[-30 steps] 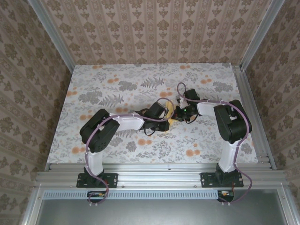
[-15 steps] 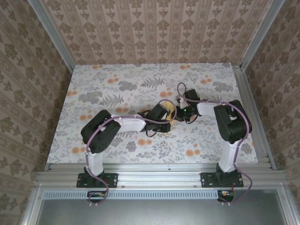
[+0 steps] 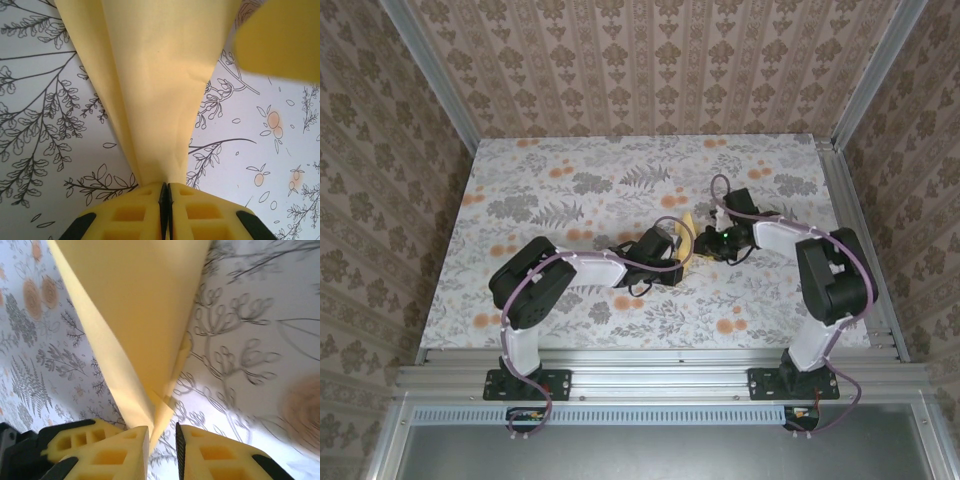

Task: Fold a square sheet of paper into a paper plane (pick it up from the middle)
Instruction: Fold the wing for the fifth time at the center of the table.

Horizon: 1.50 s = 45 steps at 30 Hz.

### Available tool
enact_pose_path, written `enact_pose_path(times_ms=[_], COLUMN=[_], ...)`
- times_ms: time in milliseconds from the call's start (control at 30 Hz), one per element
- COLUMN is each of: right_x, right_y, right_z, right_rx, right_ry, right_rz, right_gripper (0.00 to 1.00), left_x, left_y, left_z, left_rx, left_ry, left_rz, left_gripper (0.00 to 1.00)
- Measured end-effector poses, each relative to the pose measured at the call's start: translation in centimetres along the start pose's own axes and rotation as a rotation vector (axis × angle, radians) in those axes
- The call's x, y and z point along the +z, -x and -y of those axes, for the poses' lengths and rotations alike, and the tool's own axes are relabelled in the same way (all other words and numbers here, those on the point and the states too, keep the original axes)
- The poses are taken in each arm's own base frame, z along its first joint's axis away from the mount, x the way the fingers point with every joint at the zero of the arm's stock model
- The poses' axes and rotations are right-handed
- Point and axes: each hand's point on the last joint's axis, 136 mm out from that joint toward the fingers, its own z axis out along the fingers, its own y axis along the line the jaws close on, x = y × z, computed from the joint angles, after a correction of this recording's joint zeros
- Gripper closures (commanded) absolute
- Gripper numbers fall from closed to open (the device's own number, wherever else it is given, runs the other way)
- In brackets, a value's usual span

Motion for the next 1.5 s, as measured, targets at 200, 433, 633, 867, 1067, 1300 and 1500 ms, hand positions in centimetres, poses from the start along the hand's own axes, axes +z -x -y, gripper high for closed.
enact_pose_path(times_ms=[200,433,633,867,1067,1300,1500], right_x=[-3.1,-1.2,2.5,4.4,5.4,5.9,6.1], right_y=[0.5,0.3,0.2,0.7,0.9,0.7,0.6], right_z=[-0.9,-4.2,-3.4,-3.0,-2.7,-3.2,-3.9], right_rx=[0.002,0.017,0.080,0.109,0.112,0.112,0.098], right_ry=[0.039,0.174,0.198,0.231,0.248,0.264,0.282], right_rz=[0.056,0.022,-0.029,-0.033,-0.038,-0.046,-0.047], right_gripper=[0.80,0.88,0.92,0.93,0.94,0.94,0.94], left_x=[0.0,-0.1,-0.2,-0.1,-0.2,-0.4,-0.6], left_y=[0.0,0.0,-0.1,-0.1,-0.3,-0.5,-0.6], left_z=[0.0,0.0,-0.1,-0.1,-0.1,-0.3,-0.5], left_rx=[0.011,0.018,0.027,0.042,0.054,0.063,0.065], left_ry=[-0.003,-0.008,-0.016,-0.018,-0.019,-0.022,-0.026], left_rz=[0.005,0.013,0.027,0.030,0.031,0.037,0.035], left_gripper=[0.87,0.87,0.87,0.87,0.88,0.88,0.89])
